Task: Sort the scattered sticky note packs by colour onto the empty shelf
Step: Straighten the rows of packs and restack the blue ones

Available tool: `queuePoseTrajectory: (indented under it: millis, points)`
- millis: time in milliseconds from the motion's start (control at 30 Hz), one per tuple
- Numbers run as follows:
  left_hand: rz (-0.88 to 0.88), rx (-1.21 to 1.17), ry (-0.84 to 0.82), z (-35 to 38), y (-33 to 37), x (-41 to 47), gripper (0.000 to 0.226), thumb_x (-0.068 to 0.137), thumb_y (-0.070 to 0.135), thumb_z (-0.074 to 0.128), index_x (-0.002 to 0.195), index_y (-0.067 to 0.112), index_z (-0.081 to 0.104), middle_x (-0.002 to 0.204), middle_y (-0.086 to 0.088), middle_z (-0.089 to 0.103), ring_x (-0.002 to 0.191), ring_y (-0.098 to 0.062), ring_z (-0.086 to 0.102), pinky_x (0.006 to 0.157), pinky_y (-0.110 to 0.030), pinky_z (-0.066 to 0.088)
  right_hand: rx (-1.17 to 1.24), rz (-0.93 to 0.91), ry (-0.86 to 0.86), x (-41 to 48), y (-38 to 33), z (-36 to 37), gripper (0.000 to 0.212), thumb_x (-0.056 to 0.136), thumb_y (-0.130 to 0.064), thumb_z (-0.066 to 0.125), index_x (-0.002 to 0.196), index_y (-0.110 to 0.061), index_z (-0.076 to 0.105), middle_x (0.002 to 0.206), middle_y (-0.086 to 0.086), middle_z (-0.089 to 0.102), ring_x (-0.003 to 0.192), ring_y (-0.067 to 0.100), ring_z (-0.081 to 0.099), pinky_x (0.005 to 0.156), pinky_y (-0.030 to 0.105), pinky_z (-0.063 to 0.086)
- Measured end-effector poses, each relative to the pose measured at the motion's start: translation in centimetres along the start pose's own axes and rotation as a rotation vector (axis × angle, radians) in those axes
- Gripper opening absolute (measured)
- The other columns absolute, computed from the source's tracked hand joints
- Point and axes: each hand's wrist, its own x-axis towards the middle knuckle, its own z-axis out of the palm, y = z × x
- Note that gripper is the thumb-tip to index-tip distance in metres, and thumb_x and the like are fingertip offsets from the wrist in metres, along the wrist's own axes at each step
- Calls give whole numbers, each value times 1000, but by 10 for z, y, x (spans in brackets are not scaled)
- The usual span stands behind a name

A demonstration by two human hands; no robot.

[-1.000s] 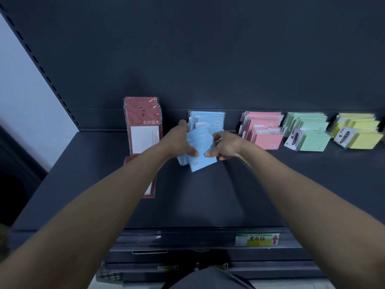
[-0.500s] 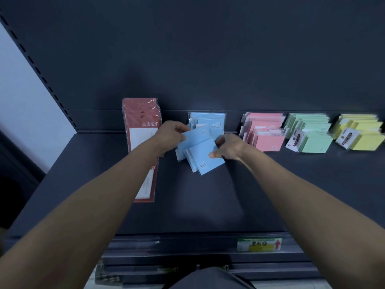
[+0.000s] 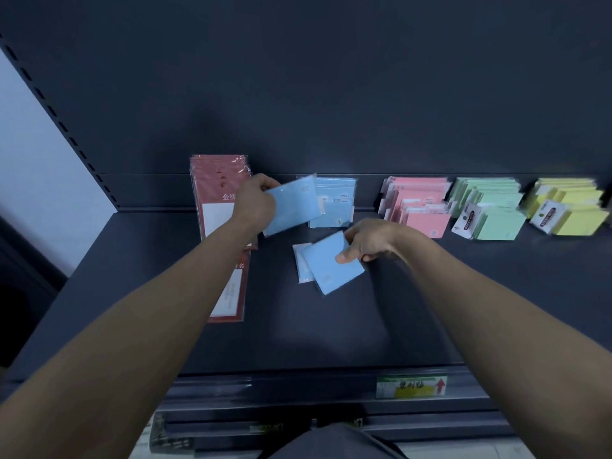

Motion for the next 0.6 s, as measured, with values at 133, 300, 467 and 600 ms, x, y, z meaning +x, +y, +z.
queuePoseTrajectory:
  millis: [133, 300, 467, 600]
  points:
    - [28, -10, 37, -1, 1, 0, 35, 85, -10, 33, 98, 9, 59, 94, -5, 55, 81, -19, 51, 53, -21, 39, 27, -11, 14, -5, -4, -4, 41, 78, -11, 77, 116, -9, 64, 101, 8, 70, 77, 14, 56, 60, 20, 44]
    - [49, -22, 147, 0, 2, -2, 33, 87, -6, 32, 105, 6, 56, 98, -6, 54, 86, -19, 51, 61, -26, 42, 300, -109, 177, 1, -3, -14, 31, 79, 2, 71, 109, -6, 65, 106, 9, 69, 90, 21, 66, 83, 31, 54]
    - [68, -61, 248, -1, 11, -7, 35, 84, -11, 32, 106, 6, 53, 98, -5, 52, 88, -17, 50, 54, -18, 38, 499, -180, 375, 2, -4, -13, 20, 80, 8, 68, 94, -4, 62, 96, 10, 66, 87, 23, 63, 78, 31, 55]
    - [80, -52, 290, -2, 9, -7, 34, 82, -11, 34, 103, 9, 52, 101, -7, 53, 93, -21, 53, 63, -23, 44, 583, -222, 421, 5, -8, -8, 26, 78, 10, 69, 79, -14, 58, 94, 7, 65, 77, 19, 62, 64, 23, 54]
